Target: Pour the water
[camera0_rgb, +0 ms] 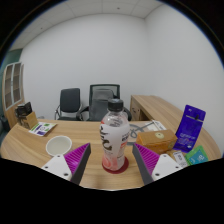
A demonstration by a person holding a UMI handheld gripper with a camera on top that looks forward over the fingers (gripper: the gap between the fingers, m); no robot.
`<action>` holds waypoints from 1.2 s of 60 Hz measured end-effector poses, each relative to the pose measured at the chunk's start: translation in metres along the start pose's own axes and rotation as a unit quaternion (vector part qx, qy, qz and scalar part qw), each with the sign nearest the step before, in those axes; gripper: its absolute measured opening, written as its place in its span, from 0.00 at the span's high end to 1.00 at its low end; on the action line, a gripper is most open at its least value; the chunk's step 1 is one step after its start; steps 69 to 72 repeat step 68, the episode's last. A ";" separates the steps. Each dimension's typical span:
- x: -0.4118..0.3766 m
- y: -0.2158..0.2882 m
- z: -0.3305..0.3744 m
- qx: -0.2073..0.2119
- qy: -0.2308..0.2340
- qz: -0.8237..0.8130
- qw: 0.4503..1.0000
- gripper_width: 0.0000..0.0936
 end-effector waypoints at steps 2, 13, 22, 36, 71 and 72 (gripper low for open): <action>-0.005 0.002 0.013 -0.003 0.001 -0.002 1.000 0.09; -0.050 0.013 0.105 -0.027 0.004 -0.012 1.000 0.09; -0.092 0.010 0.195 -0.046 0.001 -0.005 0.999 0.09; -0.143 -0.007 0.304 -0.065 -0.016 0.000 0.998 0.08; -0.176 0.000 0.364 -0.058 -0.039 0.008 0.998 0.08; -0.176 0.000 0.364 -0.058 -0.039 0.008 0.998 0.08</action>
Point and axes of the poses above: the point between the fingertips, and its own axes, seen from behind it with the camera up: x to the right, y up, z backward, against the way the camera looks, the point moved 9 cm from there along z, backward, against the way the camera looks, and after that the axes turned 8 degrees about y, right-handed, at the moved point
